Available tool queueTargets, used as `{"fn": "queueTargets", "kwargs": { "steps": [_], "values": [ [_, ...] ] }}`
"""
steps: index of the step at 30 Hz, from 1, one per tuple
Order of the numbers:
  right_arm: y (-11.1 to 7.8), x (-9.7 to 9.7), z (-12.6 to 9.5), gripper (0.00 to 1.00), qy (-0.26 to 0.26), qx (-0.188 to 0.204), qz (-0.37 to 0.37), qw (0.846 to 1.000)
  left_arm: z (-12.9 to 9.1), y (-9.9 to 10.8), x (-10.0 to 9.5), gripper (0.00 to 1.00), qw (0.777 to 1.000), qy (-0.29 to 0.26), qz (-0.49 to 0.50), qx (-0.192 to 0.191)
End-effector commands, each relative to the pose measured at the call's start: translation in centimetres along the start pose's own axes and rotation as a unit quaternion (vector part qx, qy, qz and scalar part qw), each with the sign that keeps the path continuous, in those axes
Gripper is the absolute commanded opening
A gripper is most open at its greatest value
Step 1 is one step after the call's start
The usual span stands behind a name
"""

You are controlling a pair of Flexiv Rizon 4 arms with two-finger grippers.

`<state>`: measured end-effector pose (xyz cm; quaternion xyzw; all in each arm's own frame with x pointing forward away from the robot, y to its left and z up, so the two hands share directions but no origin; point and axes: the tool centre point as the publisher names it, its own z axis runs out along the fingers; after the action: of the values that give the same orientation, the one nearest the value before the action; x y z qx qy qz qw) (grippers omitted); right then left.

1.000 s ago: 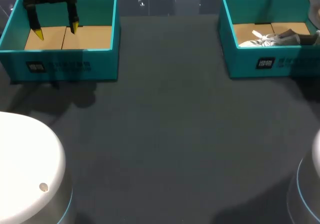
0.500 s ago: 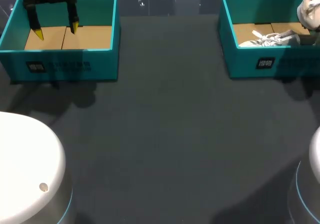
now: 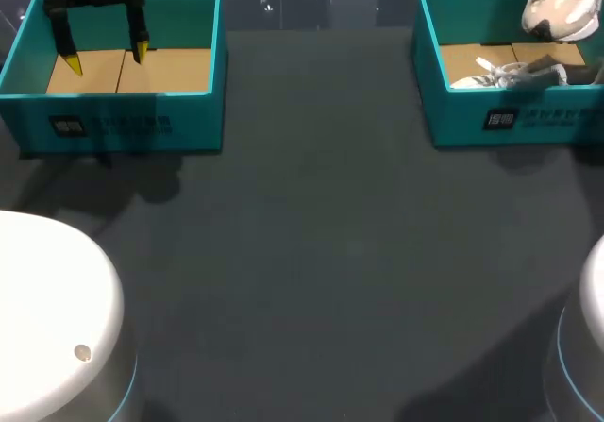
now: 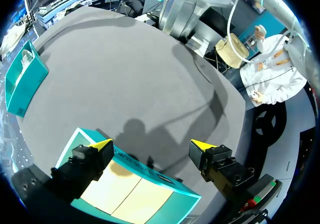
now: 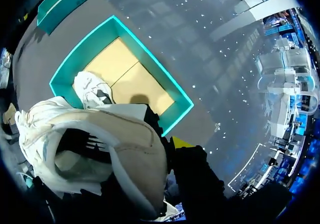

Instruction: Take the shoe out of the shoebox, open the shoe tongue, remove and reinsert the insole, then place the shoe into the shoebox

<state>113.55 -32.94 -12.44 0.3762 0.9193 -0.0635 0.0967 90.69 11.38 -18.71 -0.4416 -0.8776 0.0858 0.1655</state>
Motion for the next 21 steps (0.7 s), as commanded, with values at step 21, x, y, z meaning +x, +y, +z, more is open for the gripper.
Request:
{"fn": "queueTargets", "kwargs": {
  "steps": [21],
  "values": [
    [-1.4,1.3,1.9,0.00,-0.028,0.022,0.191,0.981,0.0,0.0,0.1,1.00,1.000,0.000,0.000,-0.001]
  ]
}}
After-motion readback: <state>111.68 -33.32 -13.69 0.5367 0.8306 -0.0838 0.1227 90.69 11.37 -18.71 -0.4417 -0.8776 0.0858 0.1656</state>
